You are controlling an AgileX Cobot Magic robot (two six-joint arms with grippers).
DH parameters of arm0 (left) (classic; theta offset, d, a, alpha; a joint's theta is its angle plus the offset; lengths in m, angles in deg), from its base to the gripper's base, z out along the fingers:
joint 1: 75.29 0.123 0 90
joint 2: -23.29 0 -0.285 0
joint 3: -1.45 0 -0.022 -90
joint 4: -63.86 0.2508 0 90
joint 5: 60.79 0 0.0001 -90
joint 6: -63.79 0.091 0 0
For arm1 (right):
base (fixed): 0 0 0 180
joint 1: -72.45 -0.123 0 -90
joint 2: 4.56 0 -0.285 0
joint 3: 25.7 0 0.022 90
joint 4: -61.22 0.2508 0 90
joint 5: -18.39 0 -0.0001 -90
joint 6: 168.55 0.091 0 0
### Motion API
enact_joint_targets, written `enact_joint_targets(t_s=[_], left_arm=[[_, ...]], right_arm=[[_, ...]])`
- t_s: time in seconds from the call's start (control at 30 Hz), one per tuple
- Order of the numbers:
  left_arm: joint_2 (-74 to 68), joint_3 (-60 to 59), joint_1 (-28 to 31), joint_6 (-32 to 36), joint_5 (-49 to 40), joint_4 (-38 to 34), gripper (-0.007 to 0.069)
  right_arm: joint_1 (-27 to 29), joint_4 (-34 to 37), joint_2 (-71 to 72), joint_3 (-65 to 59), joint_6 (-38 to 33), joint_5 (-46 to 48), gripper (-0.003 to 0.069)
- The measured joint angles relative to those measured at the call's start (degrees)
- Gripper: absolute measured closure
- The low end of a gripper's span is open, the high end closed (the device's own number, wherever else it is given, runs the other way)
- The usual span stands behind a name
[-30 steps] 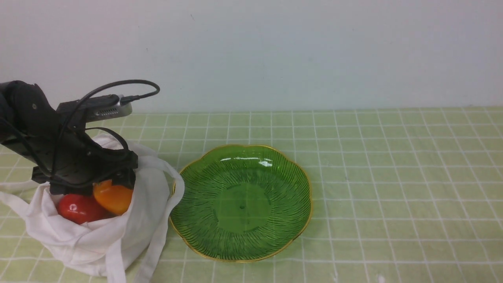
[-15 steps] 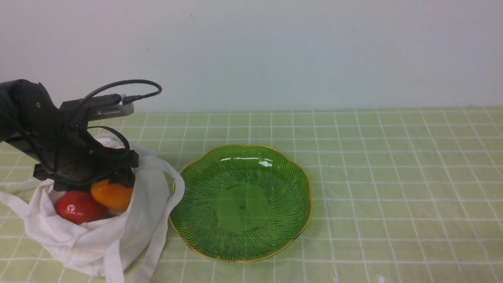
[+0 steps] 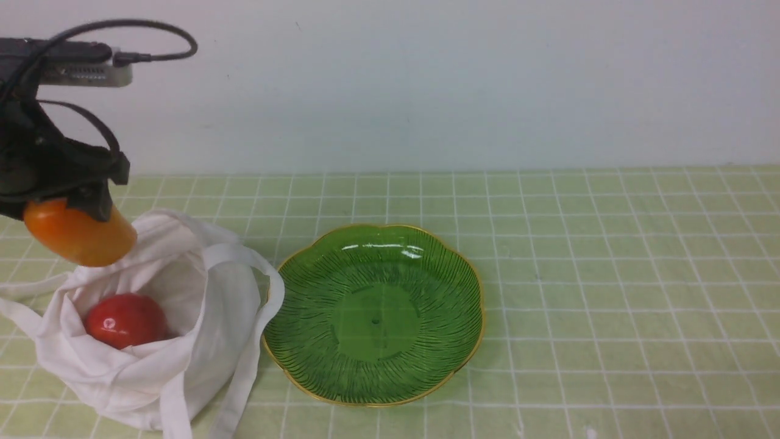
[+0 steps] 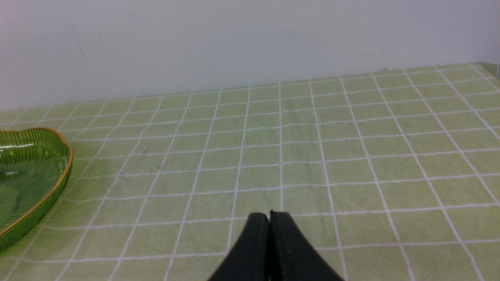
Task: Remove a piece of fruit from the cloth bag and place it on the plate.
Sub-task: Use the left arm to put the mango into the empty plate on the right
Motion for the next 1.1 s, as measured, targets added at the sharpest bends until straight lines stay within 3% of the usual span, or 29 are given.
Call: enact_joint_targets(t_s=[0.17,0.27,0.53,0.87,1.1], left_arm=[[-0.30,0.77,-5.11,3.82,0.83,-11.03,0.0123],[-2.52,0.77,-11.79,6.37,4.33,-18.57,0.0123],[-14.25,0.77,-22.31,7.25,13.63,-21.36,0.0123],[-22.13,0.77,-22.66,6.36,23.12,-21.37,0.0120],[-23.26,1.02,-22.66,7.42,24.55,-21.91,-0.0050]], right_arm=[[0.00,0.00,0.00,0.00,0.00,0.00,0.0673],[0.00,0.00,0.00,0.00,0.00,0.00,0.0673],[0.00,0.00,0.00,0.00,0.00,0.00,0.0673],[0.00,0.00,0.00,0.00,0.00,0.00,0.0673],[0.00,0.00,0.00,0.00,0.00,0.00,0.0673]])
